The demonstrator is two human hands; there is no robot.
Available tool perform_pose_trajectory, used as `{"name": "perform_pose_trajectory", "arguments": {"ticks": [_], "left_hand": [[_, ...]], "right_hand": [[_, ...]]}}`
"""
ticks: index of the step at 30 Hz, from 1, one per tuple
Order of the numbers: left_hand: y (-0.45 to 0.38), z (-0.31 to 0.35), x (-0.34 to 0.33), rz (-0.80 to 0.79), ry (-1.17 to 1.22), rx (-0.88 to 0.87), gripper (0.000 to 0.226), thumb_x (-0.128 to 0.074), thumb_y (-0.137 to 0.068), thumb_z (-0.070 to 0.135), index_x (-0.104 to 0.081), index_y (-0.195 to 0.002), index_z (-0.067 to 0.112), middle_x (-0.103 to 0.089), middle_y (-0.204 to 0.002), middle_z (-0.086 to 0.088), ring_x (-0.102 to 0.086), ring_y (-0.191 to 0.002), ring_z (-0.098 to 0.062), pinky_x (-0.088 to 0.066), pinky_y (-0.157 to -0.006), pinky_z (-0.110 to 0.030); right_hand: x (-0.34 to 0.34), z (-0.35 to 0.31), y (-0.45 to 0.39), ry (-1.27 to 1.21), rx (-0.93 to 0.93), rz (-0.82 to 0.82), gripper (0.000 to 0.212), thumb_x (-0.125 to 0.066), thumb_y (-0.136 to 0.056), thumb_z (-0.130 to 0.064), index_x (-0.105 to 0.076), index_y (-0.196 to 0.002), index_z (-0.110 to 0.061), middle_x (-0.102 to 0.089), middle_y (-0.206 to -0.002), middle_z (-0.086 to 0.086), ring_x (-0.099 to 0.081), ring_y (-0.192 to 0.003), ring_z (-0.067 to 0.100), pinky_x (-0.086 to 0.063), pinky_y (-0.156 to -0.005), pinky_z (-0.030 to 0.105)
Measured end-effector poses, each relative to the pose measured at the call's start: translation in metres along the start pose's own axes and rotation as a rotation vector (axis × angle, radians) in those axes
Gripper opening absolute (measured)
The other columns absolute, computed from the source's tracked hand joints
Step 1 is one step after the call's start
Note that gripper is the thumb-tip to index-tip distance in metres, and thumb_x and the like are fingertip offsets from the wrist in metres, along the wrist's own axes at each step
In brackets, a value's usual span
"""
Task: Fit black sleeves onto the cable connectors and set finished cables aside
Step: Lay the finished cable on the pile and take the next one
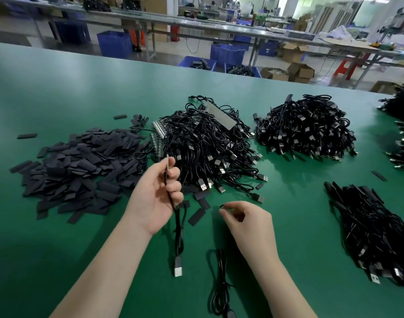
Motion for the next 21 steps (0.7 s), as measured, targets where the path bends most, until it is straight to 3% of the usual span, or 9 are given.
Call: {"name": "perform_pose_trajectory", "arguments": {"ticks": [2,4,6,8,10,13,16,19,21], "left_hand": [[0.0,0.016,0.005,0.059,-0.102,-0.169,0.015,-0.055,-0.092,0.026,-0.064,-0.08,0.023,-0.049,-0.066,0.009,-0.029,-0.039,-0.002,-0.025,-0.033,-0.015],[0.007,0.033,0.008,0.183,-0.355,-0.484,0.024,-0.056,-0.094,0.022,-0.068,-0.075,0.028,-0.054,-0.067,0.006,-0.029,-0.04,-0.005,-0.024,-0.036,-0.017],[0.022,0.044,0.002,0.284,-0.654,-0.847,0.018,-0.057,-0.091,0.027,-0.065,-0.076,0.033,-0.057,-0.068,0.01,-0.035,-0.045,-0.004,-0.029,-0.042,-0.018],[0.039,0.043,-0.015,0.197,-0.913,-1.161,0.013,-0.056,-0.093,0.023,-0.062,-0.087,0.033,-0.058,-0.07,0.014,-0.043,-0.051,-0.003,-0.033,-0.045,-0.015],[0.046,0.026,-0.028,0.038,-1.157,-1.308,0.01,-0.055,-0.095,0.019,-0.063,-0.096,0.025,-0.059,-0.076,0.017,-0.052,-0.057,-0.001,-0.038,-0.05,-0.011],[0.041,-0.007,-0.035,-0.115,-1.488,-1.21,0.013,-0.058,-0.09,0.026,-0.068,-0.098,0.023,-0.067,-0.085,0.009,-0.064,-0.074,-0.008,-0.054,-0.061,-0.026],[0.033,-0.034,-0.035,-0.246,-1.718,-1.001,0.024,-0.053,-0.089,0.033,-0.071,-0.103,0.028,-0.07,-0.093,0.01,-0.067,-0.082,-0.01,-0.056,-0.065,-0.033],[0.028,-0.033,-0.028,-0.173,-1.664,-0.876,0.029,-0.051,-0.089,0.037,-0.071,-0.11,0.031,-0.07,-0.098,0.014,-0.065,-0.085,-0.004,-0.056,-0.071,-0.03],[0.025,-0.027,-0.022,-0.063,-1.59,-0.846,0.029,-0.055,-0.089,0.038,-0.067,-0.115,0.037,-0.068,-0.096,0.017,-0.062,-0.082,-0.001,-0.053,-0.071,-0.024]], "right_hand": [[-0.002,0.001,0.0,0.105,0.028,0.015,0.016,-0.07,-0.089,-0.035,-0.076,-0.101,-0.027,-0.066,-0.092,-0.015,-0.059,-0.084,0.004,-0.046,-0.072,0.021],[0.0,0.0,-0.001,0.101,0.058,0.072,0.019,-0.068,-0.091,-0.037,-0.075,-0.104,-0.026,-0.064,-0.094,-0.015,-0.058,-0.087,0.004,-0.04,-0.07,0.018],[0.001,0.001,-0.001,0.093,0.081,0.105,0.018,-0.067,-0.092,-0.036,-0.075,-0.104,-0.026,-0.063,-0.092,-0.017,-0.058,-0.089,0.004,-0.037,-0.068,0.012],[0.001,0.002,-0.001,0.106,0.106,0.109,0.014,-0.067,-0.092,-0.032,-0.075,-0.103,-0.026,-0.062,-0.088,-0.019,-0.059,-0.091,0.007,-0.035,-0.067,0.009],[0.001,-0.001,-0.001,0.14,0.193,0.099,0.014,-0.069,-0.09,-0.026,-0.075,-0.103,-0.024,-0.065,-0.089,-0.016,-0.061,-0.093,0.014,-0.039,-0.073,0.017],[-0.008,-0.021,0.003,0.192,0.475,0.001,0.014,-0.067,-0.084,-0.015,-0.077,-0.094,-0.015,-0.072,-0.093,-0.002,-0.063,-0.088,0.026,-0.048,-0.08,0.031],[-0.024,-0.036,0.004,0.235,0.568,-0.166,0.019,-0.058,-0.069,-0.003,-0.07,-0.078,-0.014,-0.071,-0.08,0.002,-0.064,-0.079,0.033,-0.047,-0.066,0.034],[-0.033,-0.035,0.003,0.286,0.554,-0.257,0.016,-0.059,-0.081,-0.014,-0.068,-0.09,-0.024,-0.067,-0.09,-0.003,-0.058,-0.092,0.025,-0.031,-0.074,0.03],[-0.033,-0.032,0.004,0.29,0.576,-0.245,0.014,-0.063,-0.088,-0.029,-0.07,-0.101,-0.028,-0.063,-0.097,-0.007,-0.051,-0.098,0.022,-0.029,-0.078,0.033]]}}
Point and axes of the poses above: each hand's wrist, its own y-axis away from the middle knuckle, its own x-axis out of the back of the hand, z = x × y, the point moved 5 cm from there along -y, towards the middle knuckle
